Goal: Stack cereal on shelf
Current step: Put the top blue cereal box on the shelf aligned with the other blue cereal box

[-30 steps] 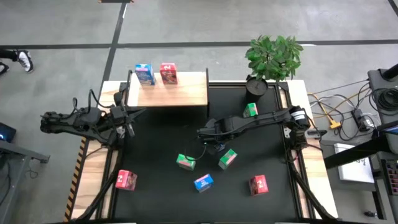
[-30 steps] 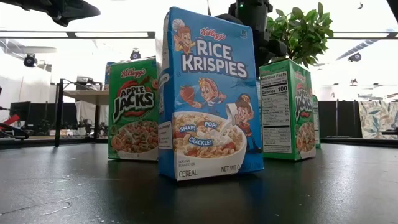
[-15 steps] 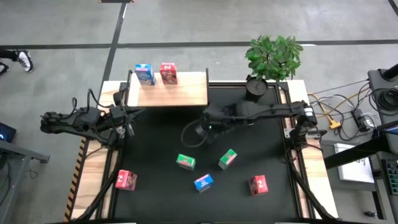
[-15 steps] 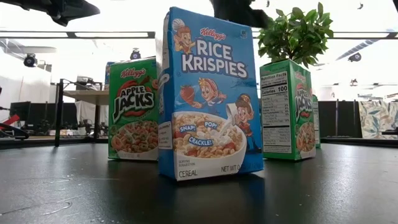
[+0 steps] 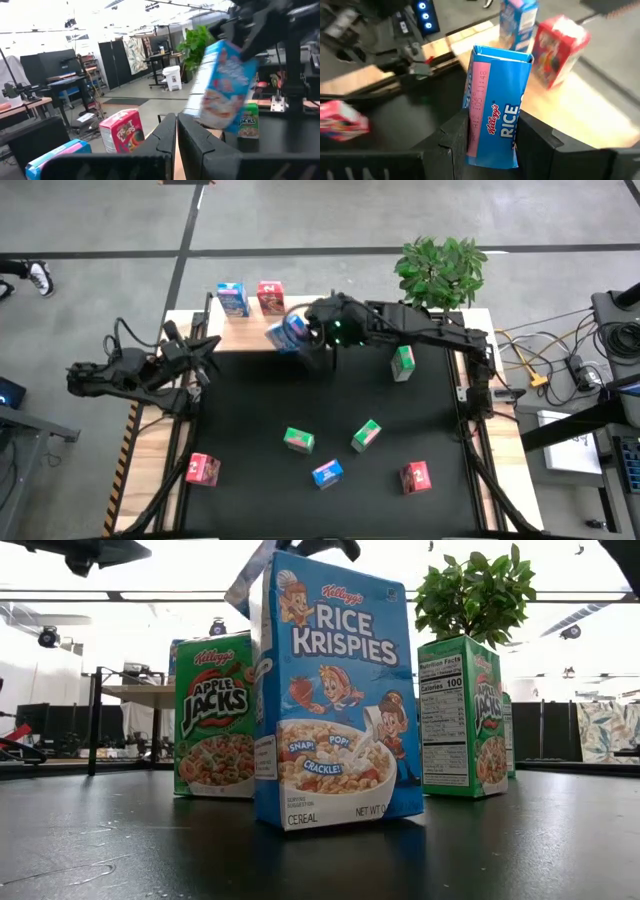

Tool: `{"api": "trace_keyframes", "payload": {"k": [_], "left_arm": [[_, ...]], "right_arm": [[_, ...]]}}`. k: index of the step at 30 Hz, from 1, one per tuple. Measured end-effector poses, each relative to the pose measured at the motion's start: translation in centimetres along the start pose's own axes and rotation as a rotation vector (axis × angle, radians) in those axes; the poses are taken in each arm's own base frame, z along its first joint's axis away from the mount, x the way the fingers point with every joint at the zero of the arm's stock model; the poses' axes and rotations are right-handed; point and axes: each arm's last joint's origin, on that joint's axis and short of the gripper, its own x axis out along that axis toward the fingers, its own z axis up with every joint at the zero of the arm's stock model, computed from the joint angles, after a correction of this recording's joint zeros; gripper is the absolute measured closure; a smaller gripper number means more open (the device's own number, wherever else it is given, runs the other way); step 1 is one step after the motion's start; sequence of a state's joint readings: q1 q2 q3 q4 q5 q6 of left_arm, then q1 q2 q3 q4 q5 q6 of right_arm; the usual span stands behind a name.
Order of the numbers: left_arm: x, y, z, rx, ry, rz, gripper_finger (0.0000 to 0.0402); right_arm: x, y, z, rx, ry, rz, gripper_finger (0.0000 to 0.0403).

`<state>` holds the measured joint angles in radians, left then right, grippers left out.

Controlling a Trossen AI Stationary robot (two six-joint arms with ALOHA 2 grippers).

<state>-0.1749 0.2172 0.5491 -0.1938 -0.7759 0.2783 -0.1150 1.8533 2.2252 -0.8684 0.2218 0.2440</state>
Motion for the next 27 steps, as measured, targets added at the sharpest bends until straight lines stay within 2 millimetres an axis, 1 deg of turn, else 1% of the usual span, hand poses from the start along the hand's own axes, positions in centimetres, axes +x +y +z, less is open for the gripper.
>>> {"api": "trace_keyframes", "payload": {"k": [2,8,15,21,27], "left_arm": [[-0.2,0.2,0.0,-0.012,-0.008,0.002,0.0402],[-0.4,0.4,-0.2,-0.01,-0.004,0.001,0.0402],[-0.4,0.4,-0.2,-0.01,-0.003,0.001,0.0402],[-0.5,0.4,-0.2,-0.009,-0.002,0.001,0.0402],[-0.5,0.4,-0.2,-0.009,-0.003,0.001,0.0402]], "right_arm": [[1.0,-0.9,0.3,-0.053,-0.002,0.022,0.0268],[4.2,-2.9,0.2,-0.229,0.045,0.018,0.0268],[7.4,-4.4,-0.7,-0.283,0.102,-0.014,0.0268],[8.3,-5.1,-0.8,-0.319,0.104,-0.032,0.0264],[8.7,-5.8,-0.6,-0.309,0.09,-0.045,0.0225]]}}
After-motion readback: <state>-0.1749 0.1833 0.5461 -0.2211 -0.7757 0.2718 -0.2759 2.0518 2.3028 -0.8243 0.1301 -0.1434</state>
